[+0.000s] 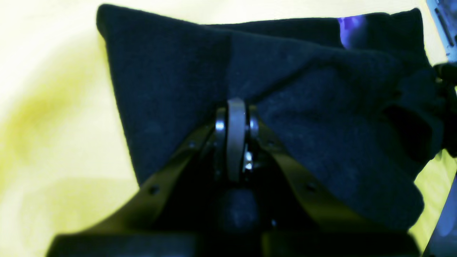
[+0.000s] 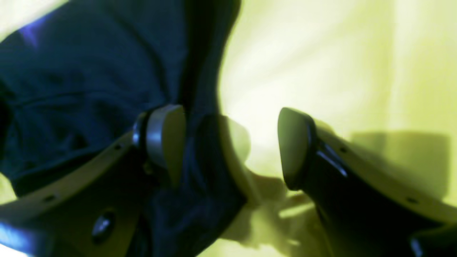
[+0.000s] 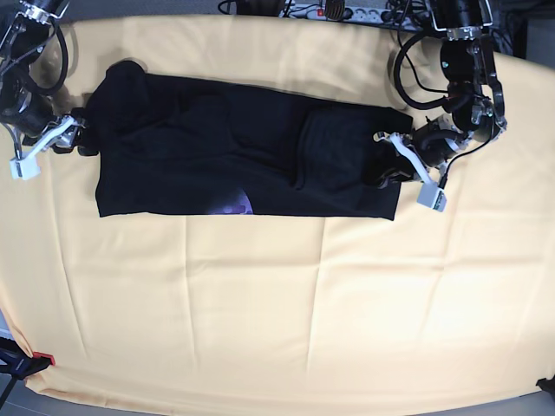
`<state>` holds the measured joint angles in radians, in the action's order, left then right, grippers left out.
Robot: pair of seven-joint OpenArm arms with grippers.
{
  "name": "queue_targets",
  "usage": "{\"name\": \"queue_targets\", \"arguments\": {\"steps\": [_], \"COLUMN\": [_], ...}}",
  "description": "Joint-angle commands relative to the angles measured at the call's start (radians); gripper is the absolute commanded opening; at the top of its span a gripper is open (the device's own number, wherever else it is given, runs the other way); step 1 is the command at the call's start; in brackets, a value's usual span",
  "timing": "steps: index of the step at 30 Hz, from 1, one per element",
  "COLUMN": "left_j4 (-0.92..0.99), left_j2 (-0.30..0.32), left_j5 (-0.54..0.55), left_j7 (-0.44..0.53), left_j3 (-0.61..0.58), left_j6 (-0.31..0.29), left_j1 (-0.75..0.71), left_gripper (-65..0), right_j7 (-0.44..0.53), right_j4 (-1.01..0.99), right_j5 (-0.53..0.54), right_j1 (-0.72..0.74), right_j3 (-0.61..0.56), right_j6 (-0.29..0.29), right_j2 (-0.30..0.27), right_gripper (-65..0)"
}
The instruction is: Fold the T-shirt properly
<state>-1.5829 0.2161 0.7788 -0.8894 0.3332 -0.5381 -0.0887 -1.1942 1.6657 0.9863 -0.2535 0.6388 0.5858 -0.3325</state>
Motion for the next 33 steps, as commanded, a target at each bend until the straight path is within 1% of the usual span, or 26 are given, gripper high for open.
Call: {"name": "queue_targets", "arguments": {"steps": [1,4,7,9,13,15,18,23,26,27,28,29,31,32,33], "left_j4": [-0.011,-0.011,-0.011,-0.011,-0.011,-0.011,-0.011,-0.011,-0.011,-0.011,-0.011,-0.012,-0.012,-0.012,-0.012], "left_j2": [0.011,0.011,0.017,0.019,0.019,0.019,0.019,0.019,0.019,0.019,0.019,0.019,0.021,0.023,0.023], "left_j5": [0.016,0.019,0.019,0.019,0.019,0.019,0.02,0.027,0.027,0.027,0.027,0.029,0.062,0.089,0.123], "left_j7": [0.006,0.002,-0.008,-0.008,-0.008,-0.008,-0.008,-0.008,-0.008,-0.008,-0.008,-0.008,-0.008,-0.008,-0.008], "left_j3": [0.001,0.001,0.001,0.001,0.001,0.001,0.001,0.001,0.001,0.001,0.001,0.001,0.002,0.002,0.003], "left_j6": [-0.003,-0.003,-0.003,-0.003,-0.003,-0.003,-0.003,-0.003,-0.003,-0.003,-0.003,-0.003,-0.003,-0.003,-0.003], "left_j1": [0.011,0.011,0.011,0.011,0.011,0.011,0.011,0.011,0.011,0.011,0.011,0.012,0.012,0.012,0.012], "left_gripper": [-65.0,-65.0,-65.0,-65.0,-65.0,-65.0,-65.0,-65.0,-65.0,-65.0,-65.0,-65.0,-65.0,-65.0,-65.0], "right_j7": [0.013,0.014,0.015,0.005,-0.114,-0.155,-0.153,-0.149,-0.108,-0.096,-0.089,-0.09,-0.106,-0.113,-0.113], "right_j4": [-0.003,-0.083,-0.2,-0.262,-0.306,-0.305,-0.305,-0.305,-0.305,-0.305,-0.305,-0.305,-0.304,-0.304,-0.304], "right_j5": [0.034,0.064,0.163,0.227,0.373,0.422,0.431,0.429,0.426,0.425,0.422,0.418,0.415,0.416,0.416], "right_j1": [0.0,-0.003,0.002,0.002,0.002,0.002,0.002,0.004,0.005,0.005,0.011,0.019,0.038,0.049,0.059], "right_j3": [0.004,0.003,0.003,0.003,0.0,-0.009,-0.05,-0.15,-0.189,-0.194,-0.194,-0.194,-0.194,-0.194,-0.194], "right_j6": [0.014,0.051,0.101,0.112,0.112,0.112,0.112,0.112,0.112,0.112,0.112,0.112,0.112,0.112,0.112], "right_j2": [-0.016,-0.011,-0.011,-0.011,-0.01,-0.008,-0.008,-0.008,-0.008,-0.008,-0.008,-0.008,-0.008,-0.008,-0.009], "right_gripper": [-22.7,-22.7,-22.7,-22.7,-22.8,-22.8,-22.8,-22.8,-23.6,-26.2,-31.0,-37.5,-54.1,-61.2,-65.0]}}
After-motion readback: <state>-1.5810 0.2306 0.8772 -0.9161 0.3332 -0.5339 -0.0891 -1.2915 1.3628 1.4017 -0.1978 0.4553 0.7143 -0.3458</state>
